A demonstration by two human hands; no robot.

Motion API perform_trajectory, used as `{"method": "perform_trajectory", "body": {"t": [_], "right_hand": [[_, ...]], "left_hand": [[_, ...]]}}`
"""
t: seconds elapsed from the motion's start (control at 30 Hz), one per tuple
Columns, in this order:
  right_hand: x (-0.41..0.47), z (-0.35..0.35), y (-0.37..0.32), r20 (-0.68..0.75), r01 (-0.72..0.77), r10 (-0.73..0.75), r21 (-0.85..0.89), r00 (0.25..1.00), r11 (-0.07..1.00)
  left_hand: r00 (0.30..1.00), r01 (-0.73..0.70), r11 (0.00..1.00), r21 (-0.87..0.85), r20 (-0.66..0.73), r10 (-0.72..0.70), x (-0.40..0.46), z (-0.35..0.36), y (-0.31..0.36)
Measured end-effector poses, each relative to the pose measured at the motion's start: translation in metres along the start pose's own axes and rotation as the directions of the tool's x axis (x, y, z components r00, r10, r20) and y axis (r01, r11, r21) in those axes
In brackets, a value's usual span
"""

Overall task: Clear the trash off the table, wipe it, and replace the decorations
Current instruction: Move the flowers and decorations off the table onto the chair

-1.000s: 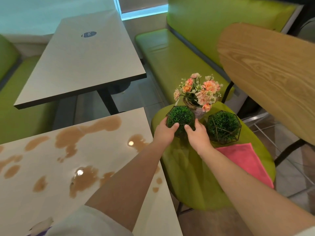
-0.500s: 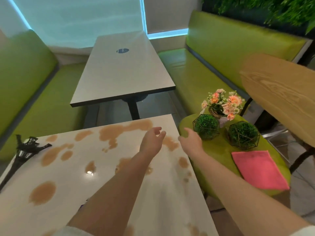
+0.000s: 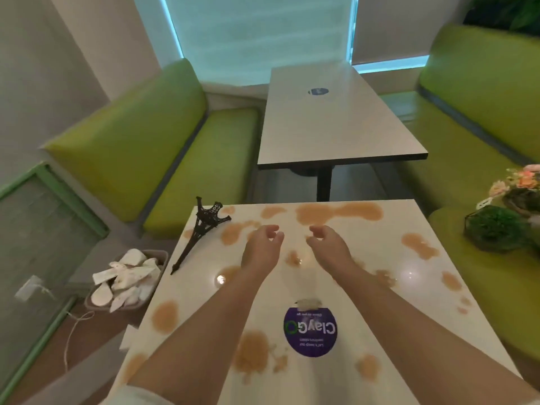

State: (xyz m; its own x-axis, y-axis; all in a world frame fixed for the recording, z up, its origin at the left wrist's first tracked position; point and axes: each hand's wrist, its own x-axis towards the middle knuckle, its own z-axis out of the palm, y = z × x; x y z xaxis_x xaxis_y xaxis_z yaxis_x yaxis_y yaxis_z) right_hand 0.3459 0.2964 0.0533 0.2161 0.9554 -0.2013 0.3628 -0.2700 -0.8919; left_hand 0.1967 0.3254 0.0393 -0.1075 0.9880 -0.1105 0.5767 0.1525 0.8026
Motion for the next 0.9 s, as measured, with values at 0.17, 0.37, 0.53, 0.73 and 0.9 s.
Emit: {"method": "perform_trajectory", "body": {"t": [0.17,0.37,0.53,0.73,0.9], "right_hand": [[-0.010,0.084,-0.023,0.097,0.025,-0.025,0.001,0.995,1.000],[-0.015,0.168,-0.031,0.190,-0.025,0.026,-0.007,0.981,1.000],[-0.010,0.221,-0.028,0.241,-0.037,0.052,-0.065,0.969,0.997],[0.002,0.252,-0.023,0.233,-0.053,0.079,-0.118,0.969,0.992],[0.013,0.268,-0.019,0.263,-0.050,0.090,-0.156,0.960,0.987]], "left_hand": [[0.996,0.058,0.998,0.021,-0.073,-0.057,0.004,-0.074,-0.065],[0.986,0.115,0.993,0.035,-0.125,-0.110,0.013,-0.129,-0.143],[0.983,0.161,0.967,0.199,-0.122,-0.138,0.036,-0.148,-0.196],[0.977,0.212,0.907,0.364,-0.048,-0.209,0.066,-0.155,-0.229],[0.969,0.239,0.876,0.419,-0.048,-0.241,0.090,-0.154,-0.248]]}}
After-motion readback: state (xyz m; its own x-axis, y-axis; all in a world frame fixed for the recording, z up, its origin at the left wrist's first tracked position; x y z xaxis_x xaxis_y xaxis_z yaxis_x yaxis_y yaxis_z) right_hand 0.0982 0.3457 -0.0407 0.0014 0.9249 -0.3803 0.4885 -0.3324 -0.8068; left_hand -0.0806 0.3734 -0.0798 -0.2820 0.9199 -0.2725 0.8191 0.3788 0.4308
